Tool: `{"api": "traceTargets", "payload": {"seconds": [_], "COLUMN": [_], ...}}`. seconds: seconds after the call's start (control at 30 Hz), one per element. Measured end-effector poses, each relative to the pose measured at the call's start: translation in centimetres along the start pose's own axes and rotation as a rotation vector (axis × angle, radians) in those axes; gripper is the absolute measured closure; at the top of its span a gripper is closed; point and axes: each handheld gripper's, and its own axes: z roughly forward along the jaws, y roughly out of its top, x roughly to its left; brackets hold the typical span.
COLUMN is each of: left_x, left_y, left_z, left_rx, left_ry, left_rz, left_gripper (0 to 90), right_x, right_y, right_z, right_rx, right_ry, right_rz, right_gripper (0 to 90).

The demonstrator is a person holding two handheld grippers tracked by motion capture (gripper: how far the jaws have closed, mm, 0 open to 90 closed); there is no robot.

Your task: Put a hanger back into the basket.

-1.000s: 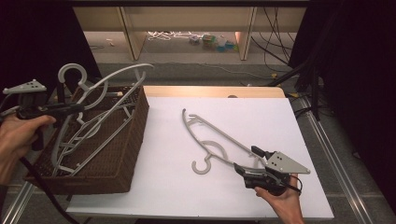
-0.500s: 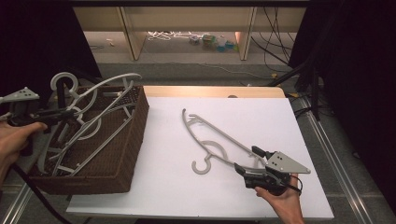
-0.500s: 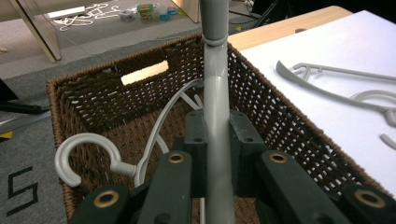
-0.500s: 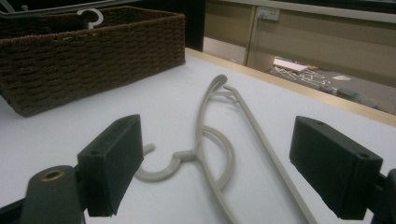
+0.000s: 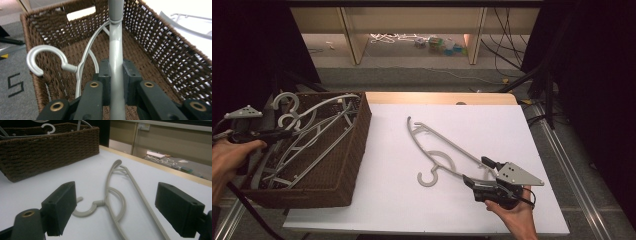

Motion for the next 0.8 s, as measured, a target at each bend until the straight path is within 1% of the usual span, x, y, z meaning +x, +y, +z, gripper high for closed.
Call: {"api": "traceTargets", "payload": {"seconds": [0.03, 0.07, 0.1, 0.13, 0.17, 0.2, 0.27, 0.3, 0.33, 0.37, 0.43, 0.47, 0.5, 0.53, 0.57, 0.6, 0.63, 0.67, 0.7, 0.73, 0.8], "left_x": [0.0, 0.0, 0.0, 0.1, 0.2, 0.2, 0.1, 0.0, -0.2, -0.3, -0.4, -0.4, -0.5, -0.5, -0.3, -0.1, 0.1, 0.4, 0.5, 0.6, 0.6], "left_y": [-0.1, -0.3, -0.4, -0.5, -0.6, -0.7, -0.8, -0.9, -1.0, -1.1, -1.4, -1.6, -1.7, -1.9, -2.0, -2.2, -2.4, -2.5, -2.7, -2.8, -2.9], "left_z": [0.2, 0.4, 0.7, 0.8, 0.9, 1.2, 1.7, 2.0, 2.3, 2.7, 3.4, 3.7, 4.1, 4.3, 4.4, 4.3, 4.3, 4.3, 4.4, 4.5, 4.7], "left_rx": [0.005, 0.017, 0.023, 0.044, 0.065, 0.063, 0.065, 0.069, 0.085, 0.102, 0.124, 0.133, 0.142, 0.148, 0.146, 0.145, 0.143, 0.148, 0.147, 0.137, 0.139], "left_ry": [-0.001, -0.005, -0.010, -0.015, -0.013, -0.022, -0.028, -0.039, -0.044, -0.045, -0.033, -0.028, -0.035, -0.013, -0.012, 0.001, 0.008, 0.021, 0.034, 0.059, 0.083], "left_rz": [-0.001, -0.005, -0.008, 0.010, 0.025, 0.014, 0.012, 0.013, 0.017, 0.020, 0.029, 0.018, -0.009, -0.021, -0.033, -0.047, -0.055, -0.063, -0.070, -0.094, -0.109], "left_gripper": [79.3, 79.3, 79.2, 79.2, 79.1, 79.0, 78.7, 78.7, 78.8, 78.8, 78.7, 78.6, 78.5, 78.4, 77.7, 77.3, 77.0, 76.9, 76.6, 76.2, 71.2], "right_x": [0.0, 0.0, 0.0, -0.1, -0.2, -0.2, -0.2, -0.2, -0.2, -0.2, -0.2, -0.2, -0.2, -0.2, -0.2, -0.2, -0.2, -0.2, -0.3, -0.3, -0.3], "right_y": [0.0, 0.0, 0.0, 0.0, 0.0, 0.0, 0.0, 0.0, 0.0, -0.1, -0.1, 0.0, 0.0, 0.0, -0.1, -0.1, -0.1, 0.0, -0.1, -0.1, -0.2], "right_z": [-0.1, 0.0, 0.0, 0.0, 0.0, 0.0, 0.0, 0.1, 0.1, 0.0, 0.1, 0.1, 0.1, 0.1, 0.1, 0.0, 0.1, -0.1, 0.2, 0.1, 0.1], "right_rx": [0.008, -0.006, -0.006, -0.006, -0.012, -0.013, -0.014, -0.016, -0.014, -0.009, -0.010, -0.011, -0.011, -0.012, -0.010, -0.010, -0.013, 0.018, -0.021, -0.010, -0.008], "right_ry": [0.002, -0.001, -0.001, -0.001, -0.009, -0.010, -0.012, -0.012, -0.011, -0.006, -0.007, -0.006, -0.006, -0.009, -0.007, -0.006, 0.010, -0.001, 0.000, -0.001, -0.003], "right_rz": [0.002, 0.002, 0.003, 0.002, -0.012, -0.015, -0.010, -0.011, -0.011, -0.015, -0.009, -0.009, -0.009, -0.012, -0.014, -0.013, 0.012, 0.005, -0.008, -0.010, -0.013], "right_gripper": [18.4, 18.4, 18.4, 18.4, 18.4, 18.4, 18.4, 18.4, 18.4, 18.4, 18.4, 18.4, 18.4, 18.4, 18.4, 18.4, 18.4, 18.4, 18.4, 18.4, 18.4]}}
